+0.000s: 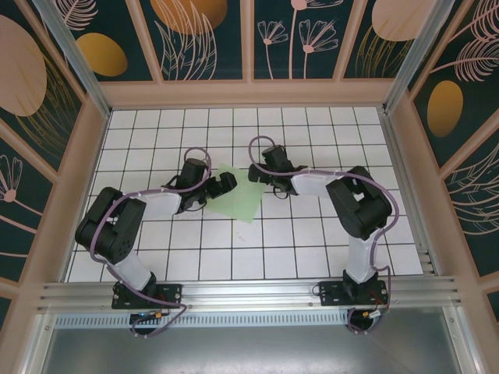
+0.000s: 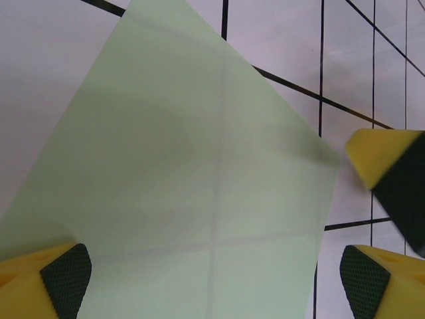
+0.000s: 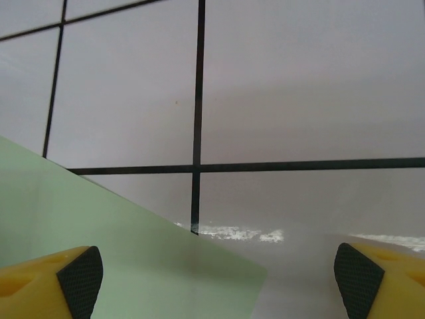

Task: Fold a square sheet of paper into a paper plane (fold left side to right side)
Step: Pick up the square sheet of paper from the center of the table.

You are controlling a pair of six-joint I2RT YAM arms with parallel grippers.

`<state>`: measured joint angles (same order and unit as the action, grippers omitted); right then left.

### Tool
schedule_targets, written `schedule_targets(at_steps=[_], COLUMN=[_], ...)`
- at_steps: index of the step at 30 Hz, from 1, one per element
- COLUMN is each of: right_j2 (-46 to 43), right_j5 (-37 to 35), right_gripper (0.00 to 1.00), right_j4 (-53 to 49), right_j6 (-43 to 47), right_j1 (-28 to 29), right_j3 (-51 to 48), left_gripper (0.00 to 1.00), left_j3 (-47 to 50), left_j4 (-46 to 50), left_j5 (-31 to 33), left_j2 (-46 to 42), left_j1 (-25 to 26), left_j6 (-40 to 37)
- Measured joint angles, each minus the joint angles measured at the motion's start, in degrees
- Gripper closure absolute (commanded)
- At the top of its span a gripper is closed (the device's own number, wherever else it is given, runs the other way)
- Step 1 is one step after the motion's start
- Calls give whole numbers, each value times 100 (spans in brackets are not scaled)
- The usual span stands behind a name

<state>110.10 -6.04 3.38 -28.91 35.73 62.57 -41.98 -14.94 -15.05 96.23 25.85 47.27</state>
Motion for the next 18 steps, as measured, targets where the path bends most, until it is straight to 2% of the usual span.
schedule_targets(at_steps=[5,18], right_j2=[122,199], right_j5=[-44,-122], right_gripper=[8,21], right_j4=[-63,-90], right_j6=[-39,-216], right_j1=[76,343], right_j3=[127,203], left_gripper=[2,1], left_j3=[94,138], left_j4=[-205,-409], left_j5=[0,-61], left_j2=[-11,11], left_j1=[-2,-2], left_j6=[50,105])
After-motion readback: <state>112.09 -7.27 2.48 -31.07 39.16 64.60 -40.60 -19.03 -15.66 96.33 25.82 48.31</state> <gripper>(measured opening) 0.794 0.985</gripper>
